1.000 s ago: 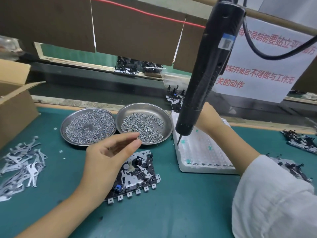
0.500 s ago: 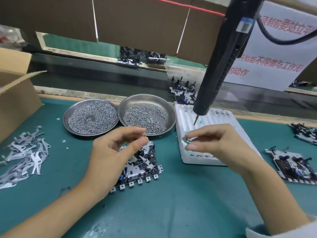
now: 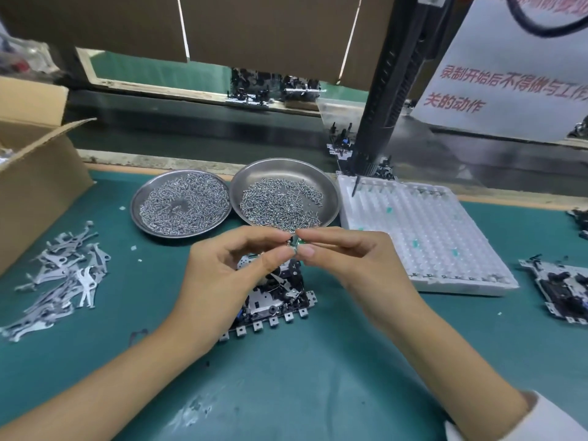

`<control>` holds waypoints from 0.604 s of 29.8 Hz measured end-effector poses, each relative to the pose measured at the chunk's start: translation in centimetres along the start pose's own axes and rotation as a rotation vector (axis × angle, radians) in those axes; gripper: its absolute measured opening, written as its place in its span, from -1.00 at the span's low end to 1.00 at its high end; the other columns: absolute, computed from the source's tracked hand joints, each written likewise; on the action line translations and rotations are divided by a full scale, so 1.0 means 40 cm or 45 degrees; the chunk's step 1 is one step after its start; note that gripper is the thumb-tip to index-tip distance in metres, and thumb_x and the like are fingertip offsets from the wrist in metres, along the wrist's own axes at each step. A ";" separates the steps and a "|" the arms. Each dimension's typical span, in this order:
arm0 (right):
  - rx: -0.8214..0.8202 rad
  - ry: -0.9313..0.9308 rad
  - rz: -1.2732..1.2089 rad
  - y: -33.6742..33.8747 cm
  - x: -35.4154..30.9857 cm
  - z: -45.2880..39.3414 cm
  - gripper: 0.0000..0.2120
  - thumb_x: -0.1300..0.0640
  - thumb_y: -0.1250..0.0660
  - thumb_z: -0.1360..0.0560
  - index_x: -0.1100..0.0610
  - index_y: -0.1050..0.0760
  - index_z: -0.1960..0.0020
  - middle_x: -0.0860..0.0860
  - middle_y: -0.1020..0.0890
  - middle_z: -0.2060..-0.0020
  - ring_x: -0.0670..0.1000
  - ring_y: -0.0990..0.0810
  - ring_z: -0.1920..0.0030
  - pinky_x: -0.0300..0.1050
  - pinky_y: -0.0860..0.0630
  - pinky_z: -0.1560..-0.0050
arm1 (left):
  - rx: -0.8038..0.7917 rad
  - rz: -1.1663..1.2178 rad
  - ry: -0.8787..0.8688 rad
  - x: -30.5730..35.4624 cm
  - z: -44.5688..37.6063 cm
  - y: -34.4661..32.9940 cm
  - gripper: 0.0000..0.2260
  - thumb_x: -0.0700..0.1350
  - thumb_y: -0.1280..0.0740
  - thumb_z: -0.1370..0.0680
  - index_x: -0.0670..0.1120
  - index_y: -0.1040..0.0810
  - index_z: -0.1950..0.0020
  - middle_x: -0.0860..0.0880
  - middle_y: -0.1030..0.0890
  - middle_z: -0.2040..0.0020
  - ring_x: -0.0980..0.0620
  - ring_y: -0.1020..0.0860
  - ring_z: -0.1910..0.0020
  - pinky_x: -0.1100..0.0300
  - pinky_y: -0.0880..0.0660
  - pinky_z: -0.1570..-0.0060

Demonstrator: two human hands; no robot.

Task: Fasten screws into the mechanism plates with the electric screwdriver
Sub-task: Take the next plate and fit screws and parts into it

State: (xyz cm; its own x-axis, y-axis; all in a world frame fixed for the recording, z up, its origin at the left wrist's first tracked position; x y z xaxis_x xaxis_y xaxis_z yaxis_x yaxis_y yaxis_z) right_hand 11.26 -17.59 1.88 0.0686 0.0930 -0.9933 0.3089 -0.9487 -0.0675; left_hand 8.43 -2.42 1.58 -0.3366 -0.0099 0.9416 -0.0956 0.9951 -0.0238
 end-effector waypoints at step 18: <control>-0.088 0.093 0.142 -0.014 -0.002 0.006 -0.82 0.18 -0.44 -0.33 0.11 -0.68 0.07 0.04 -0.71 0.12 0.02 -0.68 0.07 -0.11 -0.61 -0.01 | -0.101 -0.321 -0.154 0.021 -0.015 0.013 -0.74 0.11 -0.49 -0.30 0.19 -0.60 0.04 0.11 -0.59 0.14 0.15 -0.56 0.12 0.28 -0.50 0.07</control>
State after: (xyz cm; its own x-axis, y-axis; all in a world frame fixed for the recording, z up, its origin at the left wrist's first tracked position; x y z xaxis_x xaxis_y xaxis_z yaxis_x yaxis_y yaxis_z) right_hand 10.83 -17.13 1.96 0.1743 0.0126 -0.9846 0.3597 -0.9316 0.0518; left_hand 8.65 -1.85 2.54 -0.4214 -0.2648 0.8674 -0.1186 0.9643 0.2367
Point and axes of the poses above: each hand's wrist, its own z-axis away from the middle knuckle, its own y-axis out of the back of the hand, x = y × z, the point moved 7 cm from there along -z, towards the middle knuckle
